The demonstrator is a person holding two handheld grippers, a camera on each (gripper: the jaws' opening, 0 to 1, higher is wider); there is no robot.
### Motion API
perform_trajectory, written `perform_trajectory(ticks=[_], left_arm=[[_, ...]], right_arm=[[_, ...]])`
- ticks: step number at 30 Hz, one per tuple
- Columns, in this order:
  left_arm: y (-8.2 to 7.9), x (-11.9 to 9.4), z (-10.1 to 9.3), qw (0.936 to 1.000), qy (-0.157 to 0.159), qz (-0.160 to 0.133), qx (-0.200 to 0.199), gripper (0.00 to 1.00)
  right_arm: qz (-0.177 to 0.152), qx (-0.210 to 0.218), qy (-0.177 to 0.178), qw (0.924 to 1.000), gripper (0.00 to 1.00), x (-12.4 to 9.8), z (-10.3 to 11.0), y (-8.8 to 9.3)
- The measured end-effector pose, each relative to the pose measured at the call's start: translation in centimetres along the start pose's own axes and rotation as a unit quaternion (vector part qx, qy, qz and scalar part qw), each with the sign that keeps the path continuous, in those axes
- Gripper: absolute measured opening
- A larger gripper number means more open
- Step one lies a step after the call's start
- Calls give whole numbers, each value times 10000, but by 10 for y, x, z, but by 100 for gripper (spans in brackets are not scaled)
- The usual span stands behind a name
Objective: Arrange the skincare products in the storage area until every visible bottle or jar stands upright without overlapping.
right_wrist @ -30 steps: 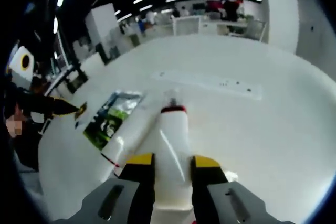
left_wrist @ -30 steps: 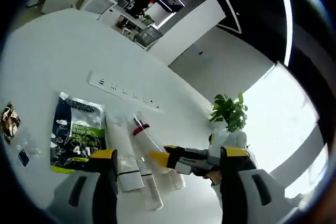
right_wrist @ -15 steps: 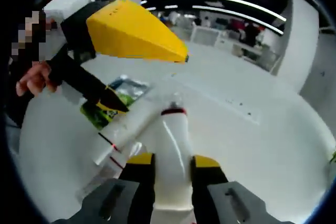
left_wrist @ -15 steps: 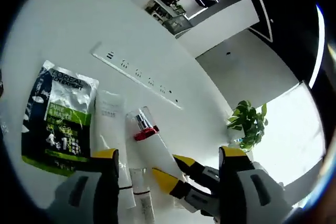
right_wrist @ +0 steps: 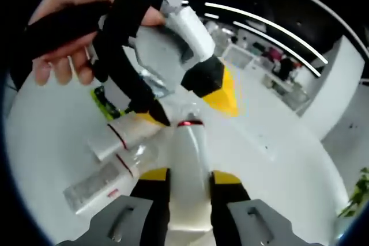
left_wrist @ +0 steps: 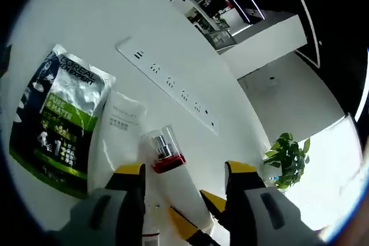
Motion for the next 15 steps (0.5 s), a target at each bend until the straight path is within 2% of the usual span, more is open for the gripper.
perform_trajectory(ticks=[3, 5, 10, 13, 15], left_arm=[[4, 6, -2, 9998, 34, 181, 51, 41], [4, 10, 1, 9998, -22, 180, 52, 41], [6, 17, 0, 9993, -295, 27, -248, 37], [10, 25, 0, 9992, -324, 124, -220, 35], [17, 23, 1, 9984, -530, 133, -122, 30]], right_arm=[[22, 5, -10, 10000, 19, 0, -1, 0], [17, -163, 48, 9999, 19, 0, 0, 1], [-51, -335, 114, 9994, 19, -6, 3, 5], [-96, -538, 183, 9983, 19, -12, 7, 8], [-129, -636, 202, 9977, 19, -8, 4, 7]])
Point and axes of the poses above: the point that each gripper's makers call its tool centre point, and the gripper's own axes: x roughly forward along the fingers, z roughly to its left, y roughly out of its underside, the point moved 10 cm from there along -x, roughly backward along the fingers, and after that the axes turned 15 degrees about x, right-handed, at the moved point
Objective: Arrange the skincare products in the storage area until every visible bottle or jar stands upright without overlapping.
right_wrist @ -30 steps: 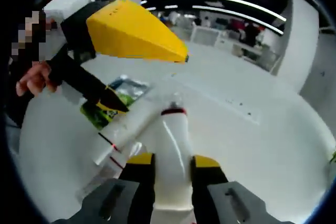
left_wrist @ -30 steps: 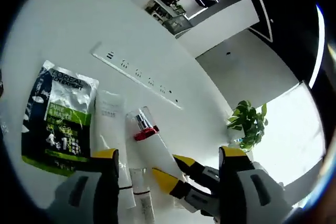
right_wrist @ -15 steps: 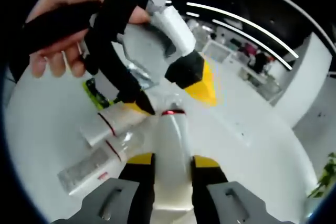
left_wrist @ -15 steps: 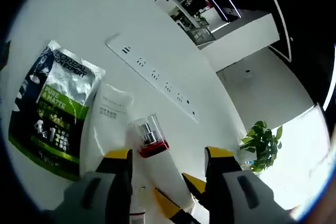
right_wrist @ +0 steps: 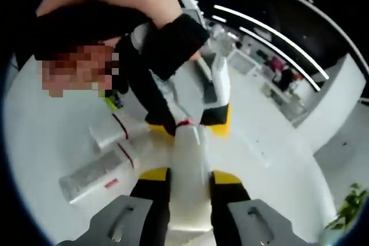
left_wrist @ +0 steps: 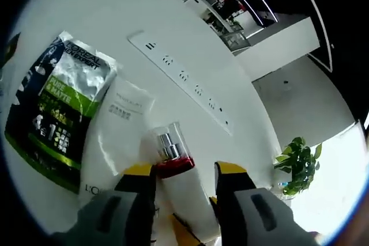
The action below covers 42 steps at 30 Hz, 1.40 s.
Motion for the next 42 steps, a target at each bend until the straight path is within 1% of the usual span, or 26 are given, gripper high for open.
perform_trajectory(ticks=[1, 2, 3, 6, 10, 13, 17, 21, 22, 23, 24, 25, 26, 27, 29, 30, 31, 32, 33, 35, 36, 37, 38, 40, 41, 42], left_arm=[[1, 0, 3, 9998, -125, -107, 92, 26], [1, 0, -1, 9998, 55, -161, -81, 27], [1, -4, 2, 9996, -66, -123, -260, 26], [1, -4, 1, 9996, -111, -214, -162, 26], [5, -7, -2, 9994, -134, -273, -187, 26], [5, -7, -2, 9992, -77, -332, -217, 25], [5, -7, -4, 9989, -66, -379, -274, 24], [5, -6, -5, 9985, 129, -376, -367, 23], [5, -6, -6, 9980, 230, -397, -433, 22], [4, -6, -8, 9967, 356, -452, -575, 21], [4, -5, -8, 9982, 326, -427, -280, 21], [4, -5, -8, 9984, 351, -424, -139, 21], [2, -4, -6, 9984, 378, -389, -160, 21], [0, -3, -2, 9984, 394, -368, -145, 21], [0, -2, 1, 9982, 471, -373, -29, 21], [1, -1, 2, 9977, 540, -410, -8, 21], [2, -1, 4, 9971, 613, -444, 0, 21], [3, 0, 4, 9963, 716, -474, -79, 21], [2, 0, 3, 9955, 811, -488, 0, 21], [2, 2, 0, 9952, 881, -383, 159, 21], [3, 3, 0, 9943, 972, -362, 256, 21], [3, 3, 0, 9937, 1011, -378, 306, 21], [3, 4, -1, 9919, 1117, -436, 428, 21], [-4, 12, 3, 9886, 1309, -512, 542, 21], [-4, 12, 5, 9867, 1395, -545, 630, 21], [-4, 12, 5, 9847, 1503, -560, 673, 21]], right_arm=[[-14, -42, 33, 10000, 19, 0, 0, 0], [-24, -112, 60, 9999, 19, -1, 2, 0], [-26, -181, 70, 9998, 19, -1, 2, 0], [-30, -305, 132, 9994, 19, 1, 2, -2], [-131, -706, 217, 9972, 18, -3, 9, -6], [-193, -507, 164, 9984, 18, -4, 12, -7], [-221, -544, 157, 9982, 19, -4, 12, -8], [-406, -660, 79, 9970, 19, -7, 13, -5], [-579, -678, 16, 9960, 17, -4, 12, -7], [-852, -620, -10, 9944, 10, -8, 10, -12], [-780, -665, -9, 9947, 0, -15, 7, -16], [-892, -374, 103, 9953, 0, -17, 5, -20], [-895, -405, -66, 9951, 3, -16, 6, -21], [-951, -101, -126, 9953, 10, -16, 3, -22], [-880, 21, -138, 9960, 11, -18, -2, -17], [-862, 135, -122, 9961, 12, -9, -10, -12], [-1013, 323, -169, 9942, 13, -9, -14, -12], [-1011, 901, -315, 9903, 15, -11, -15, -8], [-1006, 1041, -377, 9887, 18, -12, -18, -7], [-980, 1253, -499, 9860, 18, -22, -24, -4], [-968, 1513, -696, 9813, 16, -24, -25, 0], [-992, 1679, -763, 9778, 16, -25, -27, 2], [-912, 1941, -963, 9720, 16, -27, -29, 7], [-912, 2421, -1096, 9597, 22, -28, -32, 14], [-835, 2747, -1272, 9494, 25, -23, -39, 18], [-773, 2844, -1337, 9462, 27, -20, -43, 20]])
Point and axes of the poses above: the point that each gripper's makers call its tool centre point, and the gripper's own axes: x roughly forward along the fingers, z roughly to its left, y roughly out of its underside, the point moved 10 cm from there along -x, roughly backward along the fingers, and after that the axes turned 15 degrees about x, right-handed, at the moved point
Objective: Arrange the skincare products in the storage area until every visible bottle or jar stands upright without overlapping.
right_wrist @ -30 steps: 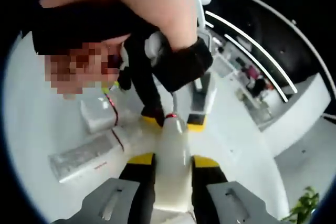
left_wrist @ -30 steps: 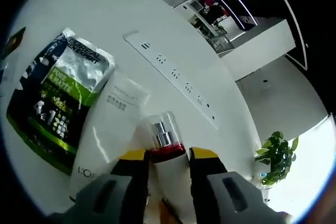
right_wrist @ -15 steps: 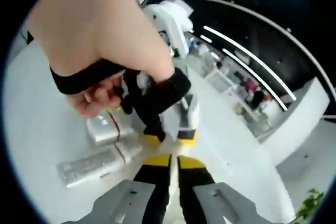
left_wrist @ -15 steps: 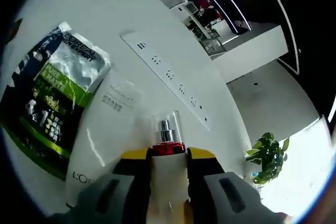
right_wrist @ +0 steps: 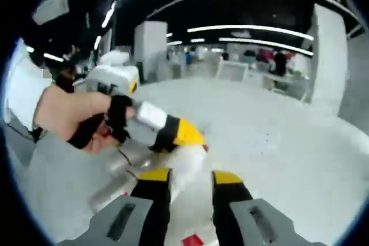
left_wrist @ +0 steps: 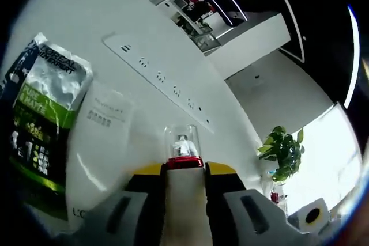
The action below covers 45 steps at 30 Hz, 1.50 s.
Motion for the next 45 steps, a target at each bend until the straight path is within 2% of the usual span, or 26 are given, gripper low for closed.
perform_trajectory(ticks=[2, 4, 6, 7, 9, 12, 14, 19, 22, 24, 27, 30, 31, 34, 36, 38, 43, 45], left_arm=[[3, -4, -2, 9998, 165, -15, 100, 21], [5, -7, -2, 9994, 305, -55, 153, 21], [3, -6, 1, 9987, 479, -101, 173, 21], [3, -7, 0, 9982, 539, -124, 214, 21], [3, -9, 1, 9973, 686, -170, 203, 21], [3, -11, 3, 9956, 881, -221, 221, 21], [2, -12, 5, 9941, 1031, -248, 226, 21], [0, -14, 8, 9889, 1417, -316, 324, 21], [0, -15, 7, 9812, 1840, -387, 445, 21], [0, -17, 6, 9782, 1973, -388, 514, 21], [-1, -19, 5, 9697, 2315, -446, 637, 21], [-4, -20, 8, 9645, 2504, -464, 700, 21], [0, -22, 3, 9627, 2562, -474, 734, 21], [2, -27, 1, 9535, 2848, -575, 799, 21], [3, -29, 2, 9497, 2943, -640, 852, 21], [9, -34, -5, 9440, 3114, -688, 850, 20], [11, -43, -5, 9335, 3369, -796, 938, 20], [11, -44, -6, 9297, 3427, -851, 1048, 21]], right_arm=[[179, 364, -344, 9986, 25, -2, -7, 4], [125, 552, -661, 9962, 22, -3, -5, 7], [254, 985, -973, 9900, 20, -3, -3, 11], [219, 1195, -1210, 9852, 20, -2, -3, 13], [181, 1462, -1400, 9791, 20, -3, -1, 15], [283, 1587, -1628, 9734, 21, 5, -5, 15], [390, 1665, -1922, 9663, 21, 6, -1, 15], [443, 1607, -2140, 9625, 22, 12, -9, 10], [453, 1516, -2233, 9618, 26, 12, -7, 8], [598, 1543, -2432, 9557, 27, 18, -13, 5], [778, 1582, -2615, 9490, 28, 19, -15, 2], [846, 1518, -2815, 9437, 28, 22, -15, 2], [863, 1515, -2895, 9412, 28, 23, -15, 2], [814, 1534, -3047, 9365, 28, 25, -17, 1], [793, 1524, -3166, 9329, 28, 27, -16, 1], [813, 1465, -3289, 9294, 28, 30, -14, 2], [809, 1313, -3477, 9249, 27, 30, -8, 5], [773, 1062, -3567, 9249, 27, 30, -6, 6]])
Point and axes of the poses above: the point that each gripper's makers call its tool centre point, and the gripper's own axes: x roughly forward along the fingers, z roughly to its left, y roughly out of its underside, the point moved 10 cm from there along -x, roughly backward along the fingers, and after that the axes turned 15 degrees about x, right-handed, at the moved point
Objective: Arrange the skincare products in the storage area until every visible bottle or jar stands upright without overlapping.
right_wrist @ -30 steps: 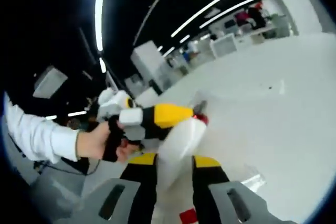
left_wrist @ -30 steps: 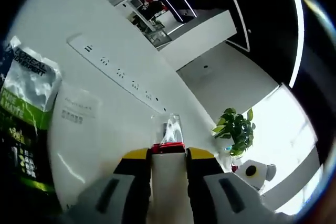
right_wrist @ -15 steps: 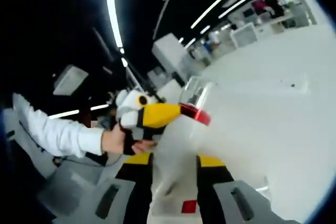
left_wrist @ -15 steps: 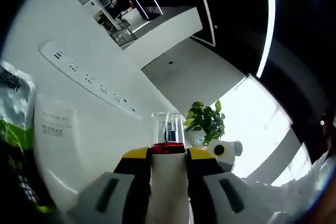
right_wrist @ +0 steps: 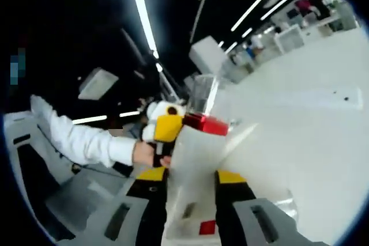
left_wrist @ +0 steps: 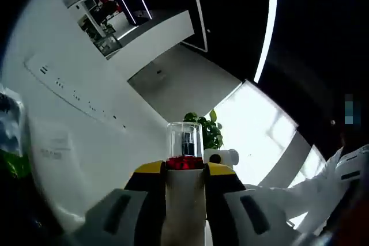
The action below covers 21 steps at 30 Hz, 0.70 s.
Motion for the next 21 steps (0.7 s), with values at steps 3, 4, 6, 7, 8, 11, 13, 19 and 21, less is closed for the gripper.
perform_trajectory(ticks=[3, 4, 6, 7, 8, 11, 13, 19, 21], left_arm=[[-3, 0, -2, 9995, 220, -8, 216, 21], [-4, 1, 0, 9994, 252, -8, 243, 21], [-6, 1, -2, 9991, 299, 20, 293, 21], [-6, 1, -2, 9989, 338, 19, 337, 21], [-7, 0, -4, 9982, 399, 14, 455, 21], [-12, -3, 4, 9972, 487, 23, 566, 21], [-13, -6, 5, 9965, 540, 25, 636, 21], [-18, -9, 4, 9912, 849, 144, 1006, 21], [-20, -11, 0, 9863, 1036, 236, 1264, 21]], right_arm=[[205, -309, -36, 9993, 28, 5, 3, 3], [295, -405, -19, 9987, 29, 7, 4, 3], [329, -567, -18, 9978, 29, 10, 6, 4], [316, -594, -25, 9977, 29, 10, 6, 4], [309, -651, -23, 9974, 29, 10, 7, 4], [271, -685, -49, 9973, 28, 10, 8, 4], [193, -822, -57, 9964, 27, 11, 10, 6], [-53, -1440, 139, 9895, 26, 11, 19, 11], [-115, -1916, 283, 9810, 26, 10, 25, 13]])
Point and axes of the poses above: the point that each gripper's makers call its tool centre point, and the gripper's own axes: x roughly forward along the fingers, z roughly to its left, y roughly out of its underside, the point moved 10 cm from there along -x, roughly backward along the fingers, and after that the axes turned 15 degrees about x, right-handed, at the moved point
